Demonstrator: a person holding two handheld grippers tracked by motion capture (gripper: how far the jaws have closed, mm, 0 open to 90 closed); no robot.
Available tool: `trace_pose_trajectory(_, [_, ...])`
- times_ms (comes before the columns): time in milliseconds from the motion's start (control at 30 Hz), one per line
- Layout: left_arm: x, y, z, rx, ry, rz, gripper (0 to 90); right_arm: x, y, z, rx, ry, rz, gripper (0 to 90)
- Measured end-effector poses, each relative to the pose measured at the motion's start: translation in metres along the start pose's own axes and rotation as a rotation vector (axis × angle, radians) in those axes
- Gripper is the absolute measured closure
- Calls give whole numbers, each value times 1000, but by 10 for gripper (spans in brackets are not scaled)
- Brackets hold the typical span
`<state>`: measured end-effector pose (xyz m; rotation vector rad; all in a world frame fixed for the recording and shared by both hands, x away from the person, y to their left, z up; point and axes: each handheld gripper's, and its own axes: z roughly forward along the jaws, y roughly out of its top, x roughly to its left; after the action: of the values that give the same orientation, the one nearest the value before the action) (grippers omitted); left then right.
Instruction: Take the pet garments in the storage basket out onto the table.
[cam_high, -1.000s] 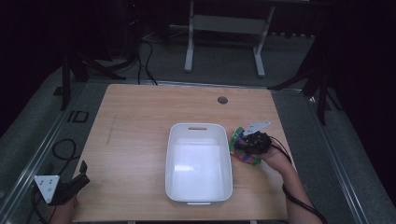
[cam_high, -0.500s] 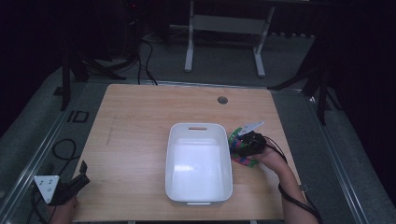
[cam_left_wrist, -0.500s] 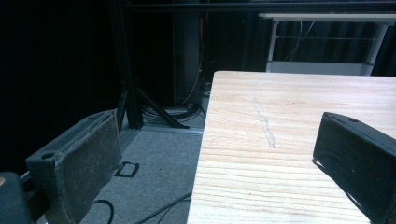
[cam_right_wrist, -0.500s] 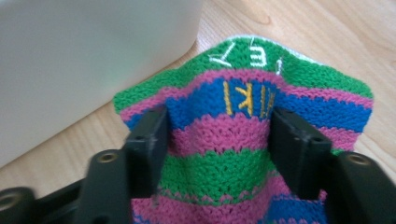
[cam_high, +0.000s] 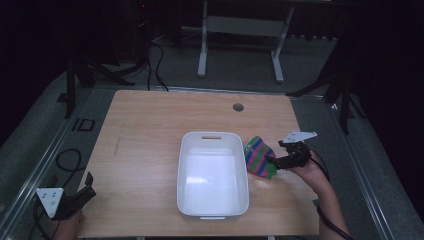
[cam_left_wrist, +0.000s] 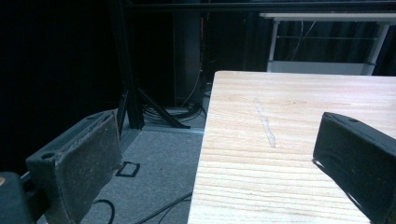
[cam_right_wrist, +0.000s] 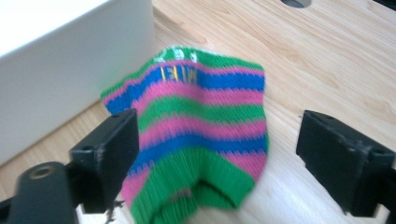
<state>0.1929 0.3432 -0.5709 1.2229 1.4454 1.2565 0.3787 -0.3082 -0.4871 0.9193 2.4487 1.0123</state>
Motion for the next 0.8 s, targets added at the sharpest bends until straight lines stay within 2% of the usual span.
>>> trace_pose_trajectory(267, [0, 0, 0, 0, 0, 0, 13, -8, -31, -17, -38, -26, 74, 114])
trace_pose_trajectory(300, [0, 0, 0, 0, 1, 0, 13, -9, -40, -21, -50, -48, 103, 114])
trace_pose_trajectory(467, [0, 0, 0, -2, 1, 0, 13, -7, -56, -28, -92, -88, 149, 114])
trace_pose_trajectory(500, [0, 0, 0, -1, 1, 0, 13, -7, -60, -30, -108, -104, 161, 114])
trace_pose_trajectory(533, [0, 0, 0, 0, 1, -1, 13, -5, -70, -35, -137, -132, 194, 114])
trace_pose_trajectory(633, [0, 0, 0, 1, 1, -2, 13, -2, -81, -40, -157, -175, 219, 114])
trace_pose_trajectory(767, [0, 0, 0, 0, 1, 0, 13, 2, -98, -48, -223, -235, 275, 115])
trace_pose_trajectory(800, [0, 0, 0, 0, 2, 1, 14, 3, -102, -49, -233, -238, 283, 115])
